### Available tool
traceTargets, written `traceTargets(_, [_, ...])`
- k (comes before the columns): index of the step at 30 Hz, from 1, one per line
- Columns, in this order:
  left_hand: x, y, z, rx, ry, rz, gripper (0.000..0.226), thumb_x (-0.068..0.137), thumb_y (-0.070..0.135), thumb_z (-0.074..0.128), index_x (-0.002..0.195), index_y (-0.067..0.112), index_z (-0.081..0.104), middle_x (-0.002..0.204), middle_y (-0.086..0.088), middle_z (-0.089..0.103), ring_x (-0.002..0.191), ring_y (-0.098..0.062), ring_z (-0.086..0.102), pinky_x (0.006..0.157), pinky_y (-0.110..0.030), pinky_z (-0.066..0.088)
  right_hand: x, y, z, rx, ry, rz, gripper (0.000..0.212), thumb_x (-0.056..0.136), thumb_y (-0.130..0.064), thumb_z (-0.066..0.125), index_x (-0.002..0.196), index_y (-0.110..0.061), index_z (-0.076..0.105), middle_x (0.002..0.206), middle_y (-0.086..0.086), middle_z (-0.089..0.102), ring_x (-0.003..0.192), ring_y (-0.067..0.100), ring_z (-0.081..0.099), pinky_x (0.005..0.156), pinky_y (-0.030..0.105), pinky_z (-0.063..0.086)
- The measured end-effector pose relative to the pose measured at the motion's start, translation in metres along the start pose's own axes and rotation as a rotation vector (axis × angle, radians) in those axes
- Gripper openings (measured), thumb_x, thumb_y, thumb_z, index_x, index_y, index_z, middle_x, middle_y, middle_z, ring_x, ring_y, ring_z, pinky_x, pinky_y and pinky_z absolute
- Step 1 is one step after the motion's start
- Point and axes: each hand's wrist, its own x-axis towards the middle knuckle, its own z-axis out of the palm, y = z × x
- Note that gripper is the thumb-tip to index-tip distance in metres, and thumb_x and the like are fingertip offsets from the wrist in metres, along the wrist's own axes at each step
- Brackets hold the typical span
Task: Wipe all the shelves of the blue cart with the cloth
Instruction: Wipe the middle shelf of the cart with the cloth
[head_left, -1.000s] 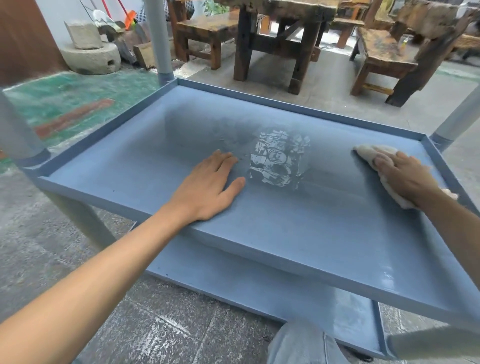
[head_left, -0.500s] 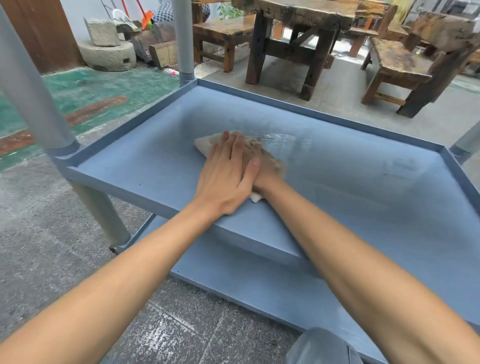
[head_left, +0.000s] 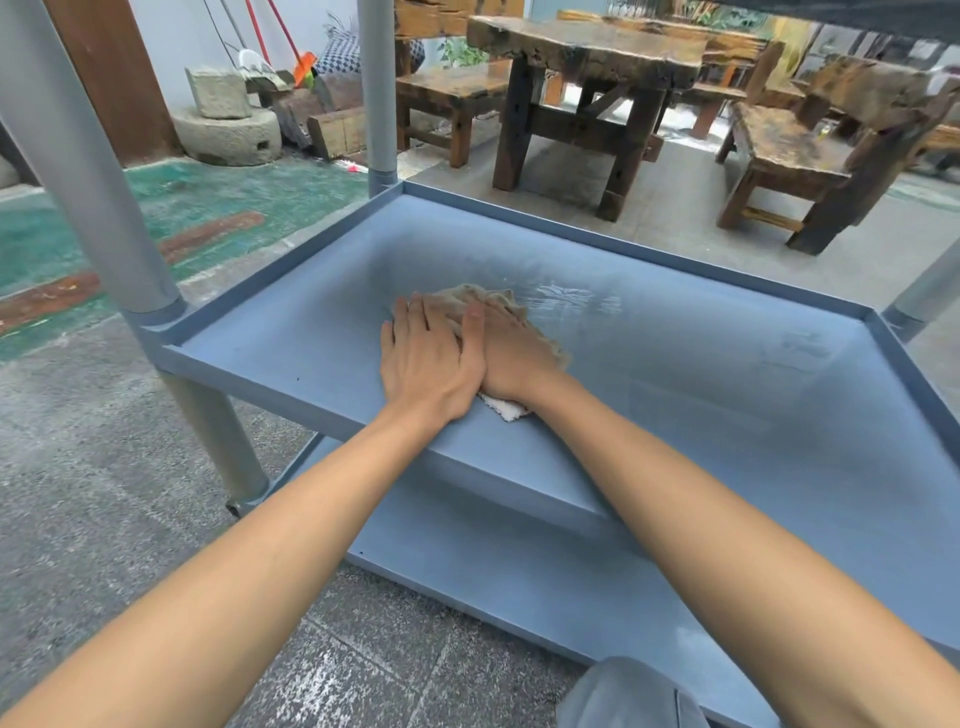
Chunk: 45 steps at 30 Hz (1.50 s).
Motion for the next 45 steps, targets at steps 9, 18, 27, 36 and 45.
traceTargets(9, [0.004,-0.003,0.002,0.315,-0.163,0.023,0.066,0.103,0.036,0.027,0.158,0.0,0.018,0.168,-0.014,0.012,0.156,-0.029,0.007,0.125,-0.044,0.008,-0.094,0.119,-0.038,-0.033,0.135,0.291,0.05,0.11,-0.024,0.036,0.159,-0.023,0.037,0.169,-0.003,0.028,0.159,0.015,0.014,0.129,0.039,0.009])
traceTargets(18, [0.004,-0.003,0.003,0.346,-0.156,0.027,0.064,0.103,0.034,0.028,0.157,-0.002,0.02,0.167,-0.016,0.015,0.155,-0.031,0.009,0.124,-0.046,0.011,-0.283,0.228,-0.089,-0.024,0.273,0.685,0.043,0.105,-0.02,0.043,0.145,-0.018,0.058,0.152,0.009,0.053,0.145,0.032,0.043,0.122,0.042,0.029])
traceTargets(27, [0.001,-0.002,0.004,0.359,-0.155,-0.011,0.067,0.103,0.035,0.027,0.158,-0.002,0.016,0.168,-0.015,0.01,0.156,-0.031,0.006,0.124,-0.046,0.009,-0.303,0.189,-0.087,-0.037,0.297,0.784,0.043,0.109,-0.028,0.038,0.147,-0.023,0.057,0.15,0.011,0.055,0.139,0.035,0.047,0.115,0.05,0.037])
traceTargets(36, [-0.002,0.004,0.005,0.363,-0.163,-0.062,0.069,0.102,0.039,0.025,0.16,0.003,0.012,0.169,-0.016,0.003,0.154,-0.041,-0.005,0.125,-0.05,0.001,-0.244,0.091,-0.051,-0.069,0.254,0.77,0.053,0.11,-0.042,0.027,0.158,-0.021,0.039,0.165,0.011,0.034,0.155,0.032,0.022,0.125,0.052,0.015])
traceTargets(45, [0.037,-0.058,-0.072,0.237,-0.199,0.213,0.043,0.096,0.034,0.036,0.102,0.003,0.065,0.121,-0.027,0.064,0.108,-0.042,0.06,0.089,-0.041,0.05,-0.091,-0.033,-0.004,0.013,0.114,0.349,0.055,0.11,-0.052,0.026,0.16,-0.029,0.031,0.17,0.01,0.024,0.157,0.032,0.014,0.125,0.048,0.01])
